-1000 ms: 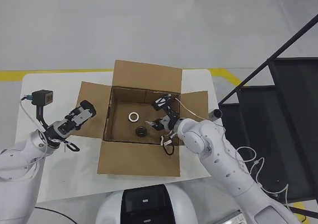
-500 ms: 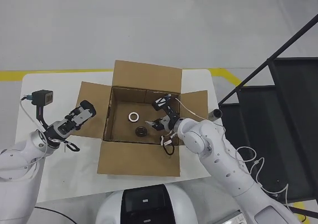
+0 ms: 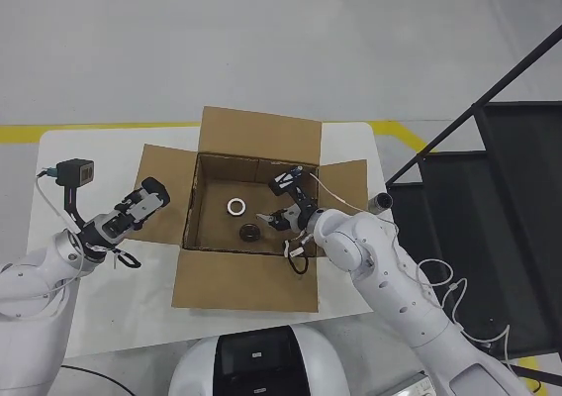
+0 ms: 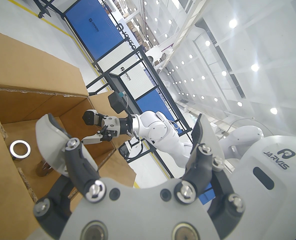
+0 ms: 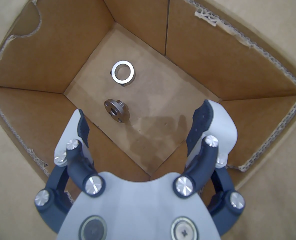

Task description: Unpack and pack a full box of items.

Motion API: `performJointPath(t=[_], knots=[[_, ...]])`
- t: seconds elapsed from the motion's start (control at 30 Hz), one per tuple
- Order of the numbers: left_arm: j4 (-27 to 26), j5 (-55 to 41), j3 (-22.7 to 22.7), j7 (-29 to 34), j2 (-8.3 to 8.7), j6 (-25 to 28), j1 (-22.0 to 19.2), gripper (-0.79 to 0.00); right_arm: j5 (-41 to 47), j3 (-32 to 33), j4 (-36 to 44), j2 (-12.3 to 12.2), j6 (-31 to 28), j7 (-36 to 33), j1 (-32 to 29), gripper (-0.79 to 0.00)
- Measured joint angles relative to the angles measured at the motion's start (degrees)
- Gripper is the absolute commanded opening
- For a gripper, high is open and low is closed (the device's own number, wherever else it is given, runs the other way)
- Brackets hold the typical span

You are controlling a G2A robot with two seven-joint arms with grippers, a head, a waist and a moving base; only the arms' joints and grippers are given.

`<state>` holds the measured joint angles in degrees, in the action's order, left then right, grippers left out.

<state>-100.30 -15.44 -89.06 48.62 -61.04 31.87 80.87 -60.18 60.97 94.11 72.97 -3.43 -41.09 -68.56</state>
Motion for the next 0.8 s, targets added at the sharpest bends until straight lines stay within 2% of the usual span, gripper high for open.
performJointPath(t=[0.53,0.63,0.8], knots=[[0.0,0.0,0.0,0.0,0.0,0.0,0.0,0.0,-0.2,-0.3,-0.3,0.0,0.1,-0.3,0.0,0.0],[0.0,0.0,0.0,0.0,0.0,0.0,0.0,0.0,-2.7,-3.4,-1.6,0.6,1.8,-5.0,2.7,0.0],[0.0,0.0,0.0,0.0,0.0,0.0,0.0,0.0,-6.9,-9.4,-5.5,1.9,-0.4,-7.9,7.9,0.0]])
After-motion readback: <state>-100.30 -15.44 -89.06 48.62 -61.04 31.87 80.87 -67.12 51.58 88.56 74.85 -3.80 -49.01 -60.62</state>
